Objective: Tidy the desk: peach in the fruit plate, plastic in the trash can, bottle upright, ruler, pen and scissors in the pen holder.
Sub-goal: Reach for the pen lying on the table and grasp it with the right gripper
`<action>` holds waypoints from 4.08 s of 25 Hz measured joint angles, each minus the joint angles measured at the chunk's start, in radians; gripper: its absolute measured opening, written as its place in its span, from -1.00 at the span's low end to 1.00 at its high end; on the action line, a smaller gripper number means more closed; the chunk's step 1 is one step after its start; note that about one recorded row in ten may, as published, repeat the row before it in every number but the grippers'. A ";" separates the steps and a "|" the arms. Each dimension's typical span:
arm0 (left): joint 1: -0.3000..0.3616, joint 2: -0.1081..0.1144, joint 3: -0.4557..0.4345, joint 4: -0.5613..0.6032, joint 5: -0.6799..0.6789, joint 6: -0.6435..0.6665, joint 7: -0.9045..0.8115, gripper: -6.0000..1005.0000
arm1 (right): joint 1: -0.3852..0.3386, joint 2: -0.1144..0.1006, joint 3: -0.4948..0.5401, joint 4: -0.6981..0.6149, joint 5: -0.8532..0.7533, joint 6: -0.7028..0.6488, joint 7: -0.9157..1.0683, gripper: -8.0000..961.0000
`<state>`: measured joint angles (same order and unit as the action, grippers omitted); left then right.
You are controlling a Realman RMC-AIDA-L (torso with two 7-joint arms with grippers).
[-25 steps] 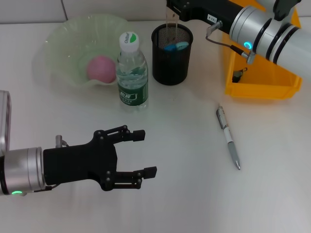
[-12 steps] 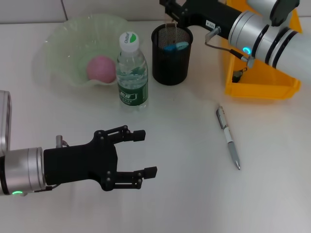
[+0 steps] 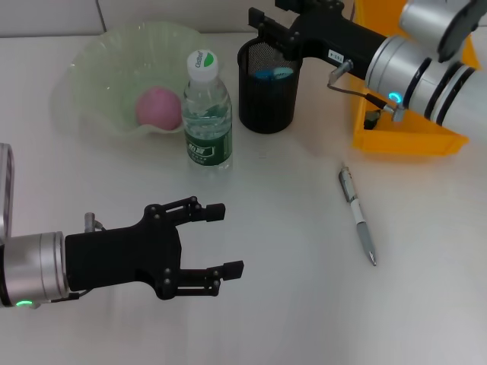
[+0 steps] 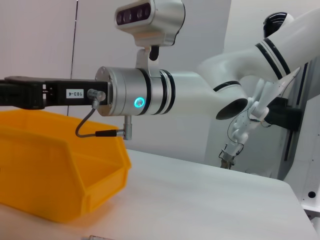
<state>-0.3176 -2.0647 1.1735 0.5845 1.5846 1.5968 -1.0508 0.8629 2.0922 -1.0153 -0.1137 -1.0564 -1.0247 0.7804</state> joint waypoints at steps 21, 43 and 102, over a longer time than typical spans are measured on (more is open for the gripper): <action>0.003 -0.002 -0.003 0.002 -0.009 0.001 -0.007 0.71 | -0.319 -0.011 -0.042 -1.591 -1.200 -0.537 1.775 0.73; 0.008 -0.002 0.006 0.004 -0.004 0.032 0.045 0.71 | -0.267 0.000 -0.200 -1.289 -1.512 -0.694 2.176 0.72; 0.049 -0.002 -0.001 0.002 -0.002 0.075 0.068 0.71 | -0.033 -0.006 -0.299 -0.789 -1.605 -0.383 2.177 -0.09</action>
<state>-0.2684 -2.0666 1.1721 0.5860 1.5831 1.6720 -0.9832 0.8303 2.0859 -1.3146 -0.9025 -2.6615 -1.4081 2.9574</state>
